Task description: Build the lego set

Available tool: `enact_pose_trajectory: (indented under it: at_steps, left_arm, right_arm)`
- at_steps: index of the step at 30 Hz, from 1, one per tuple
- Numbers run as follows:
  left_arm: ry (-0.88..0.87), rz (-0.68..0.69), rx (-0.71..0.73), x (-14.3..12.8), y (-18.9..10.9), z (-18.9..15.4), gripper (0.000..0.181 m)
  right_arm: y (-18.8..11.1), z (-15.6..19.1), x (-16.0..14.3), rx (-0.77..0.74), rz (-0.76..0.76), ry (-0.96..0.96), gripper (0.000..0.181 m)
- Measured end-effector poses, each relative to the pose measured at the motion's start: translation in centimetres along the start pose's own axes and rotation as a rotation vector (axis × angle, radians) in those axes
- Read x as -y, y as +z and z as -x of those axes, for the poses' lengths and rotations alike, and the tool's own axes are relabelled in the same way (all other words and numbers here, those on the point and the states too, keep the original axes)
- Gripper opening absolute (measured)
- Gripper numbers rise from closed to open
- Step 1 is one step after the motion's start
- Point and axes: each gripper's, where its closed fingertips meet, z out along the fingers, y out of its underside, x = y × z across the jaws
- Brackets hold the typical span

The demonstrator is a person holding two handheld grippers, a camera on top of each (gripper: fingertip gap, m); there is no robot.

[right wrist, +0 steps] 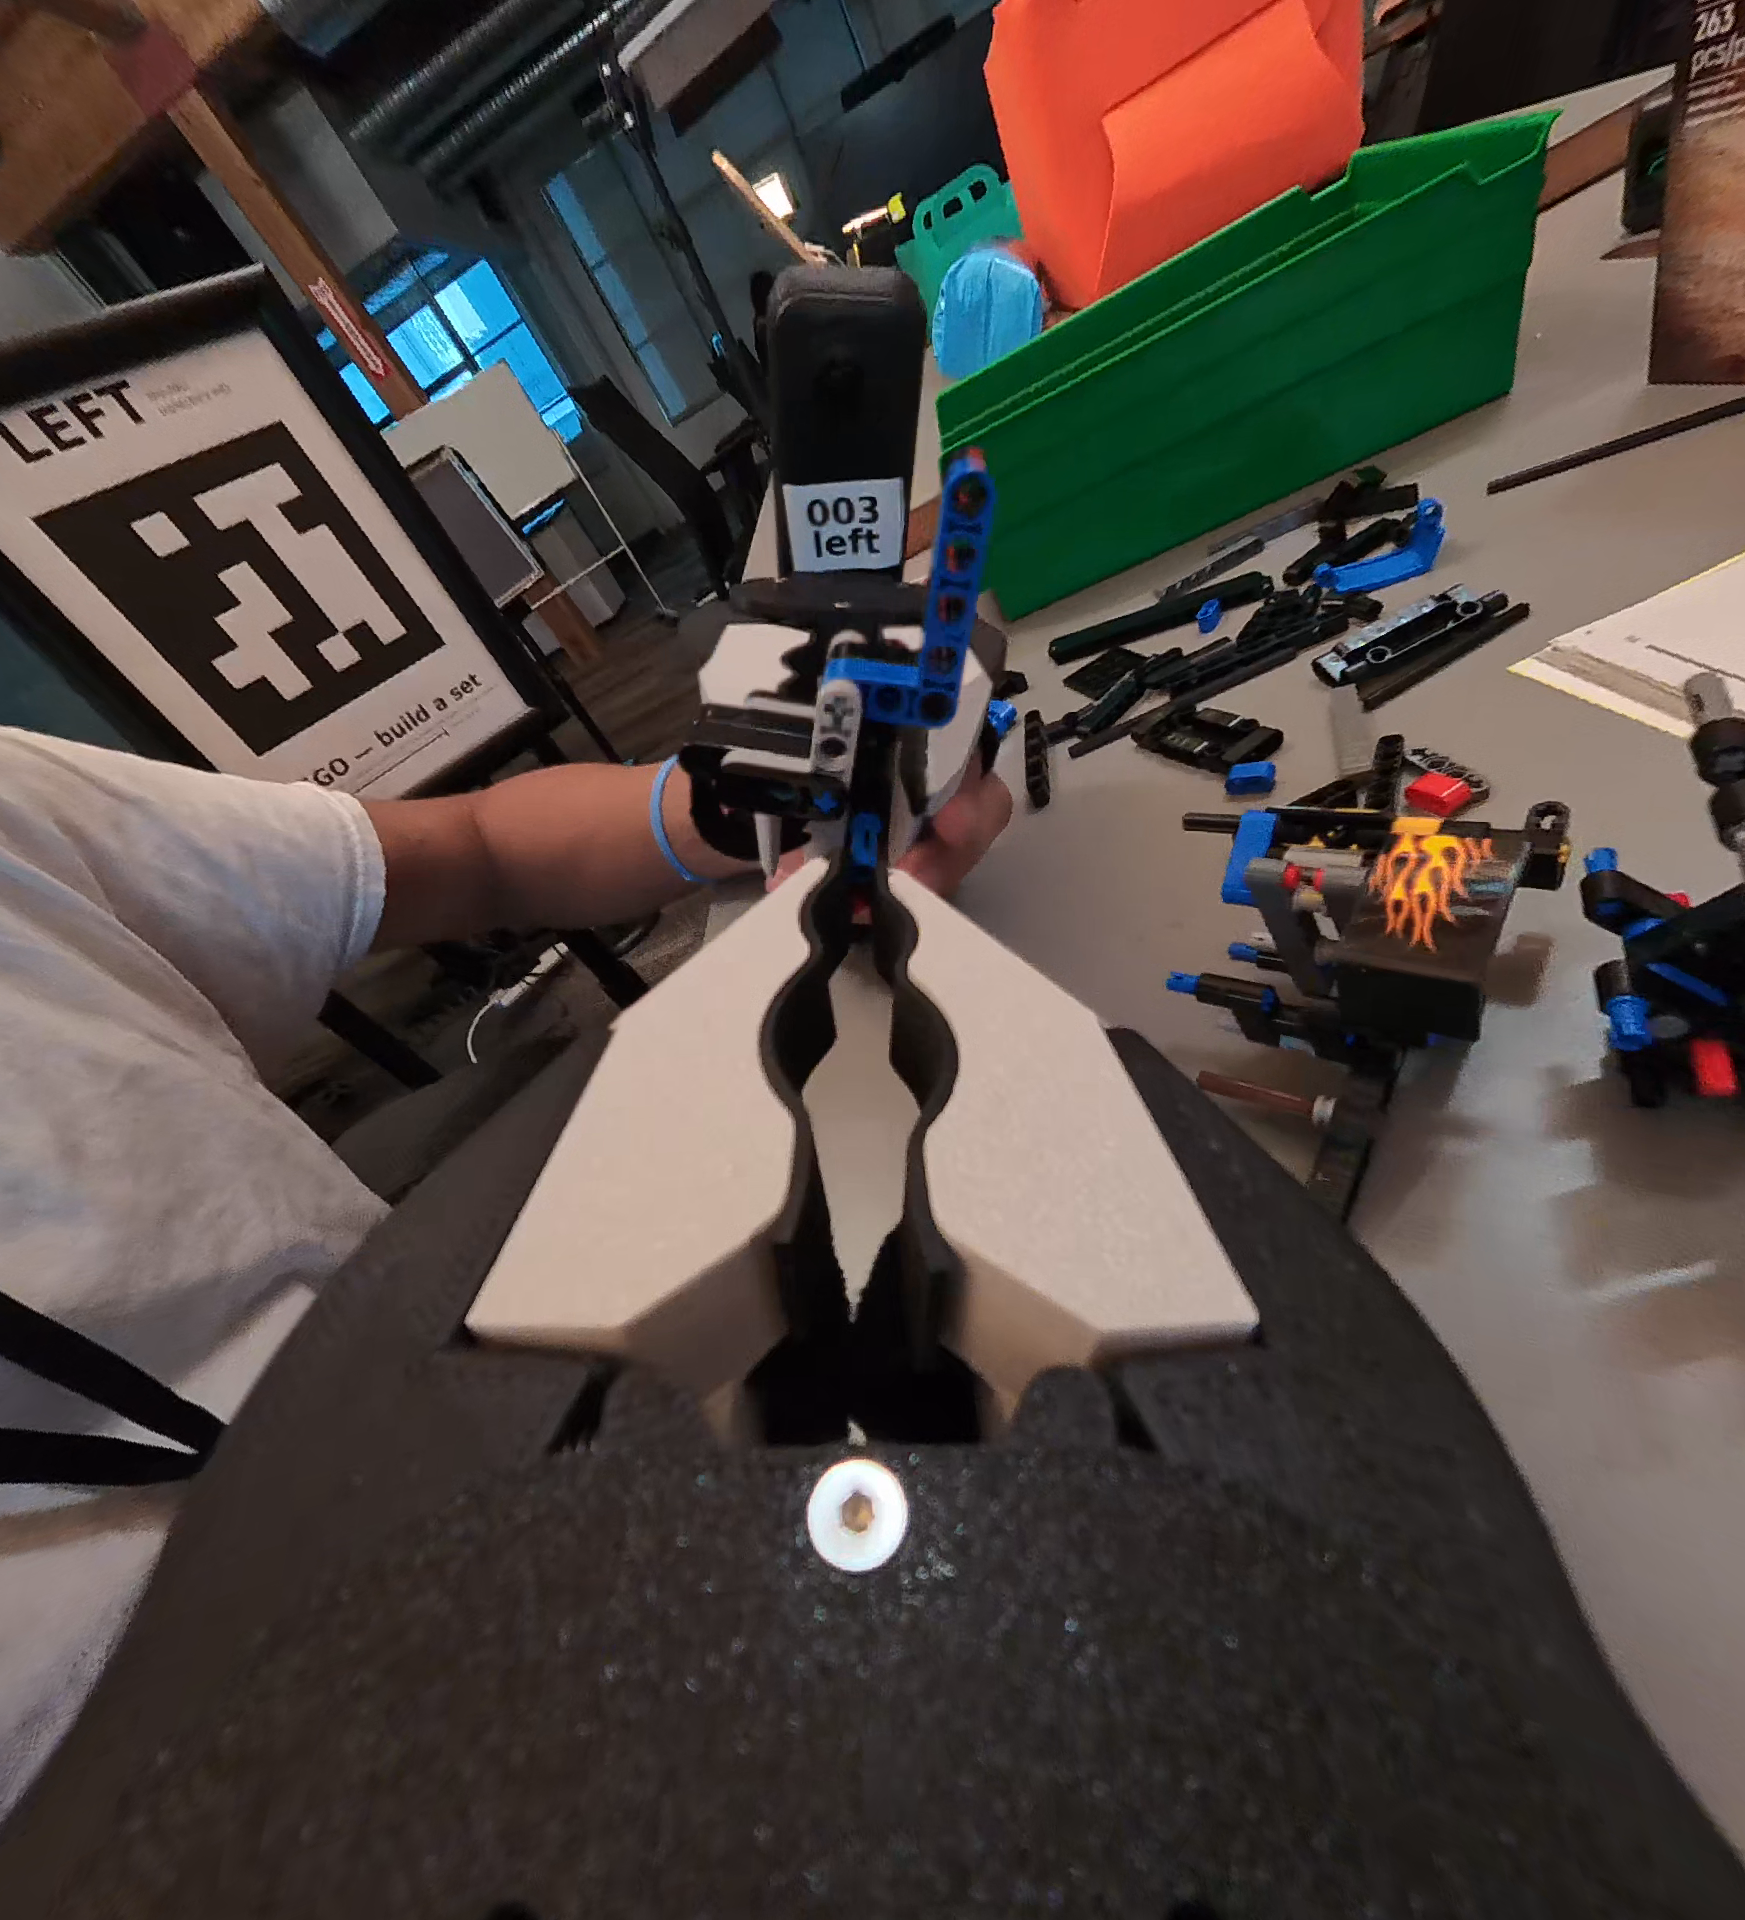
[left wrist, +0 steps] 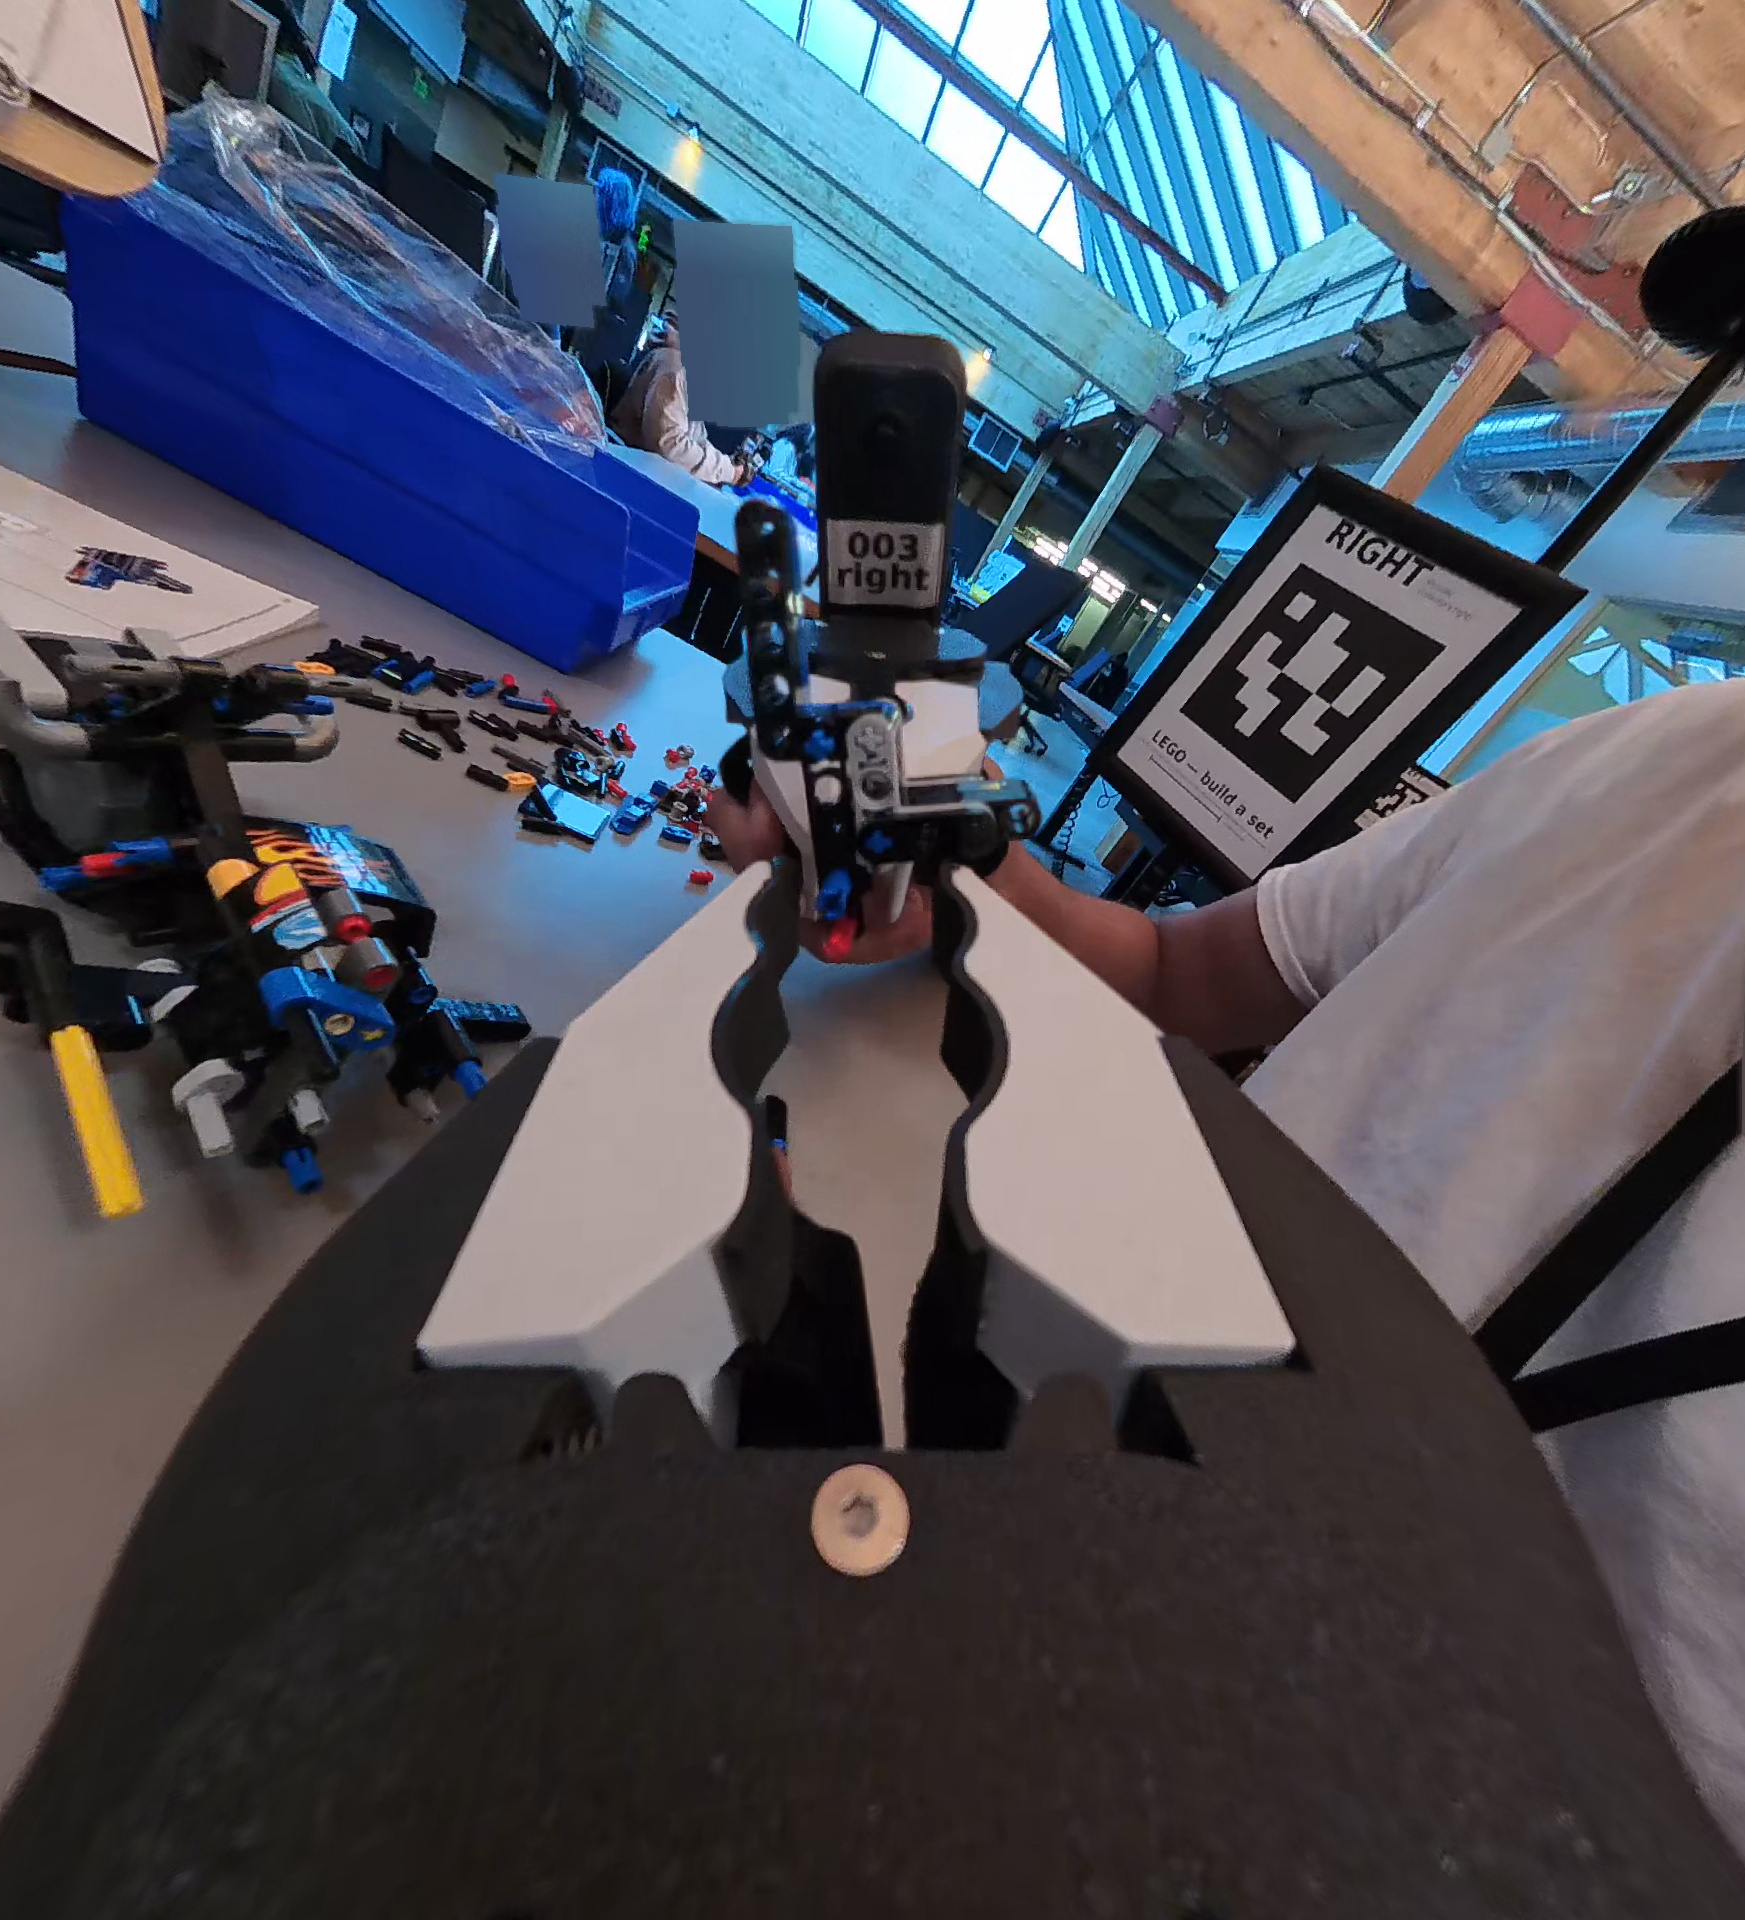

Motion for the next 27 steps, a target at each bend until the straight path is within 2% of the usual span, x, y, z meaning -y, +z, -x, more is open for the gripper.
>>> enact_pose_trajectory:
  at_steps: [5, 11, 16, 17, 20, 22, 25, 27]
  left_arm:
    - [-0.007, -0.026, 0.005, 0.3, -0.1, 0.1, 0.018]
    - [0.015, -0.067, 0.015, 0.8, 0.0, 0.2, 0.007]
    - [-0.011, -0.071, -0.004, 1.0, -0.3, 0.3, 0.006]
    - [-0.019, -0.084, -0.004, 1.2, -0.5, 0.4, 0.006]
    - [-0.05, -0.122, 0.001, 1.8, -1.4, 0.8, 0.006]
    - [-0.031, -0.123, 0.035, 1.9, -2.0, 1.2, 0.006]
    - [0.021, -0.098, 0.091, 1.7, -2.3, 1.5, 0.006]
    - [0.05, -0.075, 0.103, 1.4, -2.1, 1.4, 0.006]
  right_arm:
    - [0.3, -0.3, 0.1, -0.016, 0.002, 0.004, 0.002]
    - [0.6, 0.2, 0.6, 0.047, -0.035, 0.1, 0.002]
    - [0.6, 0.2, 0.8, 0.025, -0.045, 0.059, 0.005]
    - [0.4, 0.4, 1.1, 0.036, -0.062, 0.045, 0.011]
    - [-0.7, 0.0, 1.6, -0.001, -0.079, -0.022, 0.012]
    - [-1.4, 0.1, 0.1, -0.023, 0.034, -0.093, 0.015]
    - [-3.3, 0.1, -5.3, -0.089, 0.394, -0.22, 0.021]
    - [-4.0, 0.0, -7.7, -0.151, 0.558, -0.295, 0.022]
